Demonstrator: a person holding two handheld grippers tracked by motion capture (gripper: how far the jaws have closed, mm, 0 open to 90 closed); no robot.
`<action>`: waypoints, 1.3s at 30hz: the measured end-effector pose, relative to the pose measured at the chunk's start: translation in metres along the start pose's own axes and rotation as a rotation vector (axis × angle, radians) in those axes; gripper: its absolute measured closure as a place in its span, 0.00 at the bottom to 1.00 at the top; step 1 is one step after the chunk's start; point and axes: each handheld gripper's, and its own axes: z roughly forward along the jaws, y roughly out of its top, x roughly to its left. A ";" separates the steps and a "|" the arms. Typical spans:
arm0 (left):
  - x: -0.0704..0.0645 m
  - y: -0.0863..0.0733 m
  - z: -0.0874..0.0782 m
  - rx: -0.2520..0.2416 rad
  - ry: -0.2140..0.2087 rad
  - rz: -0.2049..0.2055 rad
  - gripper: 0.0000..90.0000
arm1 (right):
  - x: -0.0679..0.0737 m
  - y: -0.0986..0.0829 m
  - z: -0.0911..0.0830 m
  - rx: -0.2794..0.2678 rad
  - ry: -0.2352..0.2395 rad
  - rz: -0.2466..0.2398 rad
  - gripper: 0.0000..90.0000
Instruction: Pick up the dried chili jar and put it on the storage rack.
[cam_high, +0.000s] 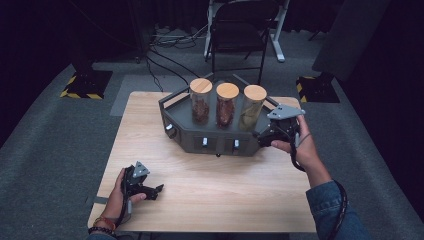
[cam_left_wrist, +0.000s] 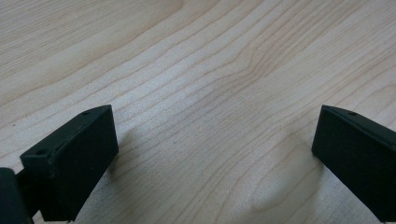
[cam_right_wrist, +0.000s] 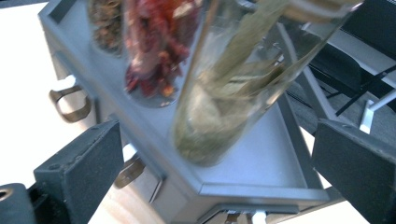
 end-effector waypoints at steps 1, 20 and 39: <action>0.000 0.000 0.000 0.000 0.000 0.000 0.00 | 0.002 -0.002 -0.002 0.000 0.001 -0.008 0.02; 0.000 0.000 0.000 0.000 0.000 -0.001 0.00 | 0.016 -0.052 -0.012 0.071 -0.021 -0.059 0.02; 0.000 0.000 0.000 0.000 0.000 0.000 0.00 | 0.032 -0.102 -0.011 0.159 -0.020 -0.070 0.02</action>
